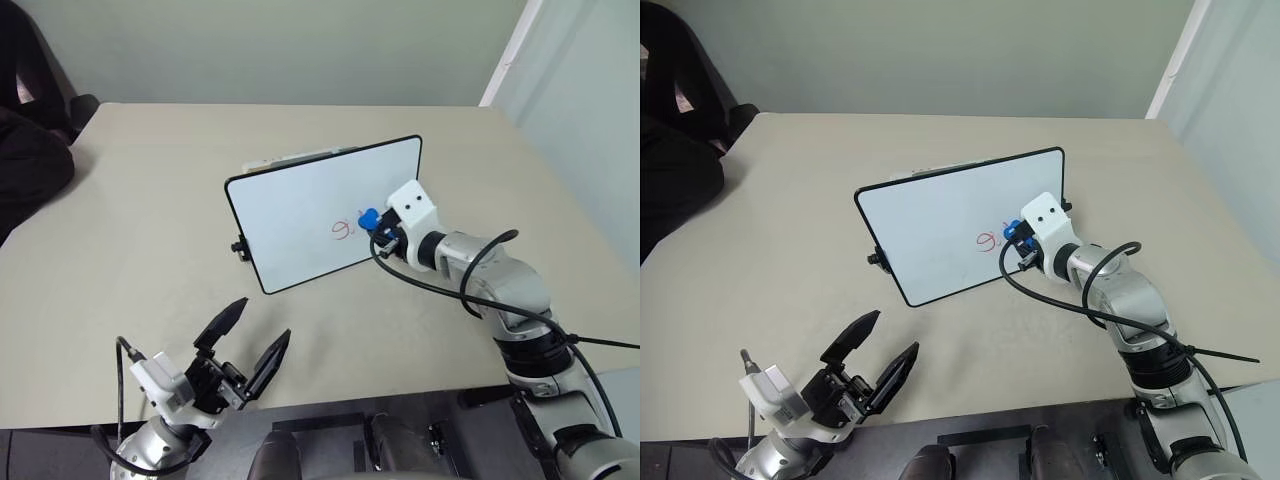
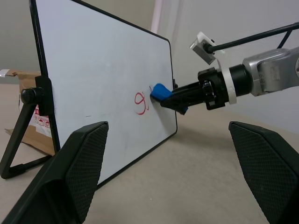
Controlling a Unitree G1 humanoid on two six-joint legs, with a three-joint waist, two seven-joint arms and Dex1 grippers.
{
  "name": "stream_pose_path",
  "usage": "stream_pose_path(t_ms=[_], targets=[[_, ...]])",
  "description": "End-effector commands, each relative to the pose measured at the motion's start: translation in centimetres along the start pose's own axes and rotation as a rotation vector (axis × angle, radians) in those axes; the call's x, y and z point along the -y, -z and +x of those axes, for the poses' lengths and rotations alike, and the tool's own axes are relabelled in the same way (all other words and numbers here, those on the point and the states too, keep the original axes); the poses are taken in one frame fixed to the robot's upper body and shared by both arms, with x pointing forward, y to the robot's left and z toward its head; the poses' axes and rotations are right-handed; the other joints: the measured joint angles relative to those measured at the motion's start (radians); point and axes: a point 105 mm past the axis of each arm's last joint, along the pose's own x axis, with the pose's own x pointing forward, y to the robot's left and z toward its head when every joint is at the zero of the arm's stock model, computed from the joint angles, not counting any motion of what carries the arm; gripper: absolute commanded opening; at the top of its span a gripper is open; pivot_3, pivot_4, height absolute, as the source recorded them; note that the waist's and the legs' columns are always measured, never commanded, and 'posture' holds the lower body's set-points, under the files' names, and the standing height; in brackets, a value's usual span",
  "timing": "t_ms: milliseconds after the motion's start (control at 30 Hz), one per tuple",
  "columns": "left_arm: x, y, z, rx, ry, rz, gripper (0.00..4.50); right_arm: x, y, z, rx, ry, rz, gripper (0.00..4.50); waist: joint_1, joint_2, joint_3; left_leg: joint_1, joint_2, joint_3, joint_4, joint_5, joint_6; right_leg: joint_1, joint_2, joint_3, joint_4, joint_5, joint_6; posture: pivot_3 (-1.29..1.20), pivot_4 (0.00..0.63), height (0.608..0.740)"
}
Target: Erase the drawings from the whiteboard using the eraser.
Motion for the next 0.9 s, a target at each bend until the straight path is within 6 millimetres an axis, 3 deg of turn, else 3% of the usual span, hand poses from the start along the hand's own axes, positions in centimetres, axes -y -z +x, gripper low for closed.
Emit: stream_pose_path(t_ms=[33, 333, 700, 800, 900], targets=[[0.4, -0.8, 0.3, 0.03, 0.022, 0.006, 4.5, 0.8, -4.2, -1.0, 0.146, 0.054, -0.056, 1.16, -0.002, 0.0, 0.0, 0.0, 0.0, 0.0, 0.0, 0.0, 0.0, 0.0, 0.0, 0.0, 0.0, 0.0, 0.0, 0.0, 0.15, 0.74], [0.4, -0.8, 0.1, 0.027, 0.022, 0.005, 4.5, 0.1, -6.0, -1.4, 0.224, 0.028, -0.062, 1.16, -0.003, 0.0, 0.0, -0.001, 0.0, 0.0, 0.0, 0.0, 0.0, -0.001, 0.0, 0.0, 0.0, 0.0, 0.0, 0.0, 0.15, 0.74], [0.5, -0.7, 0.1, 0.026, 0.025, 0.004, 4.5, -1.0, 1.4, -0.1, -0.01, -0.019, -0.007, 1.16, -0.001, 0.0, 0.0, -0.002, 0.0, 0.0, 0.0, 0.0, 0.0, -0.001, -0.001, 0.0, 0.0, 0.0, 0.0, 0.0, 0.15, 0.74], [0.6, -0.7, 0.1, 0.025, 0.026, 0.004, 4.5, -1.2, 2.0, 0.0, -0.024, -0.022, -0.002, 1.16, -0.001, 0.0, 0.0, -0.001, 0.0, 0.0, 0.0, 0.0, 0.0, -0.001, 0.0, 0.0, 0.0, 0.0, 0.0, 0.0, 0.15, 0.74], [0.6, -0.7, 0.1, 0.025, 0.027, 0.004, 4.5, -1.5, 0.5, -0.1, 0.027, -0.04, 0.017, 1.16, -0.002, 0.0, 0.0, -0.001, 0.0, 0.0, 0.0, 0.0, 0.0, -0.001, 0.0, 0.0, 0.0, 0.0, 0.0, 0.0, 0.15, 0.74]])
